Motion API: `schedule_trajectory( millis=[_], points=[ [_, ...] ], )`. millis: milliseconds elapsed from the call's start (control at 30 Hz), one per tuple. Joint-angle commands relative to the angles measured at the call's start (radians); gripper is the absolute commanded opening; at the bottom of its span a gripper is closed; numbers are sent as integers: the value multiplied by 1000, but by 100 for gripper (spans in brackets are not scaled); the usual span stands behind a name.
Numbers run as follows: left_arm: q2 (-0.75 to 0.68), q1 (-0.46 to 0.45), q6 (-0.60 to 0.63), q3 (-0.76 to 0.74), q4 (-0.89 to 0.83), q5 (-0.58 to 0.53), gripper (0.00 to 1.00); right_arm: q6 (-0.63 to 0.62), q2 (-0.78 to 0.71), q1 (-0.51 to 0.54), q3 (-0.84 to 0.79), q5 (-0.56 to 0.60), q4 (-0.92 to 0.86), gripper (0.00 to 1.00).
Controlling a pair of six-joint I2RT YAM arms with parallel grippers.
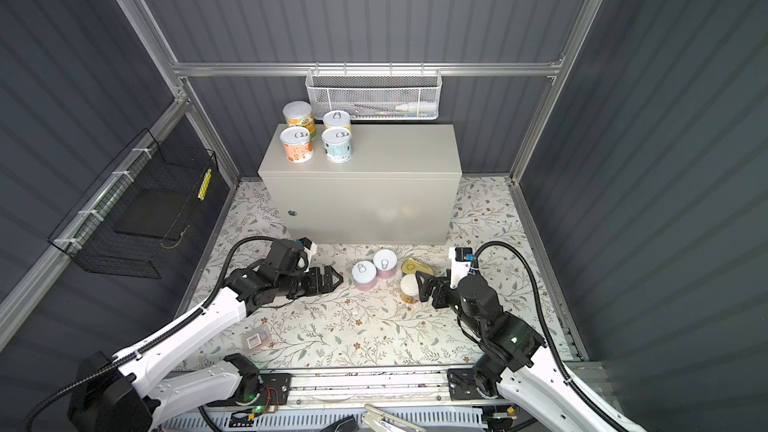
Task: Place and organize the canned foods onto the counter
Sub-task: 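Lower the left gripper onto the pink can and grasp it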
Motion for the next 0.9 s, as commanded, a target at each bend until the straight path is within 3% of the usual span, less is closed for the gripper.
schedule_trajectory(
  millis=[0, 333, 867],
  points=[
    [66, -37, 8, 70, 25, -21, 100, 14, -25, 0, -26, -3, 1, 99],
    [291, -128, 31, 190, 72, -51, 100, 48, -98, -1, -61, 1, -41, 99],
    [455, -185, 37, 276, 120, -86, 100, 92, -170, -2, -64, 23, -178, 99]
  ],
)
